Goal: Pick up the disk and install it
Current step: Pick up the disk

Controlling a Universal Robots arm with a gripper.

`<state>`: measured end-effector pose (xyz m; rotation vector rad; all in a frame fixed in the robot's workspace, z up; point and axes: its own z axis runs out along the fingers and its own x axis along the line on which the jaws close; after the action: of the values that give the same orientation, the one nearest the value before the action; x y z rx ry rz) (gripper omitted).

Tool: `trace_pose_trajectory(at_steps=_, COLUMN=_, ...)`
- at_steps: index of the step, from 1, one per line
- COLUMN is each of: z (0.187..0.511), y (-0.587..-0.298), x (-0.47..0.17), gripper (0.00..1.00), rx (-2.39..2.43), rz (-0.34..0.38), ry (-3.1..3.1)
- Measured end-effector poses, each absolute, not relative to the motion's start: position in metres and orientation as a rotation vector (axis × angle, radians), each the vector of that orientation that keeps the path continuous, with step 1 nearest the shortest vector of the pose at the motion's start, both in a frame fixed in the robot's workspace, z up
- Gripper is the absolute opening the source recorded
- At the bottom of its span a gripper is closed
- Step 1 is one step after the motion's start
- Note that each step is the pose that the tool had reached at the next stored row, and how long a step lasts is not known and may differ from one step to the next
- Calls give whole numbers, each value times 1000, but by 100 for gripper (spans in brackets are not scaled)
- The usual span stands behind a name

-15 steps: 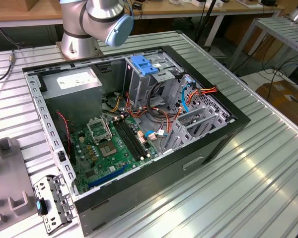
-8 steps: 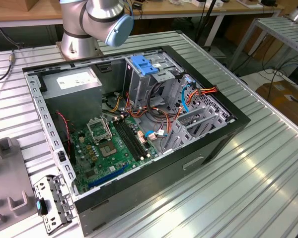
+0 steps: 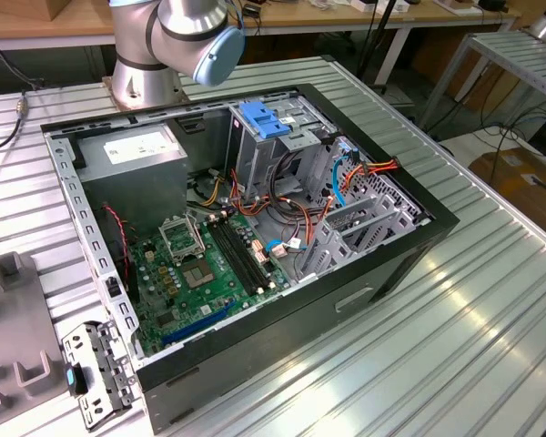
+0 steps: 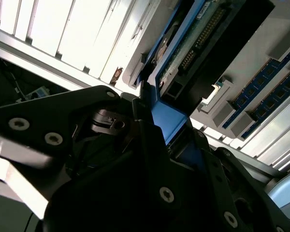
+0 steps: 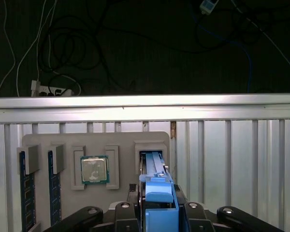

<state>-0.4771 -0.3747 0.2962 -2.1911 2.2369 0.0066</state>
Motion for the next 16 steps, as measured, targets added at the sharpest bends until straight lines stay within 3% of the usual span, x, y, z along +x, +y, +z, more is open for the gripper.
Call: trace_pose_trajectory(at_steps=16, z=300, y=-375, x=-477, gripper=37, rx=-2191, rz=7, ry=2237)
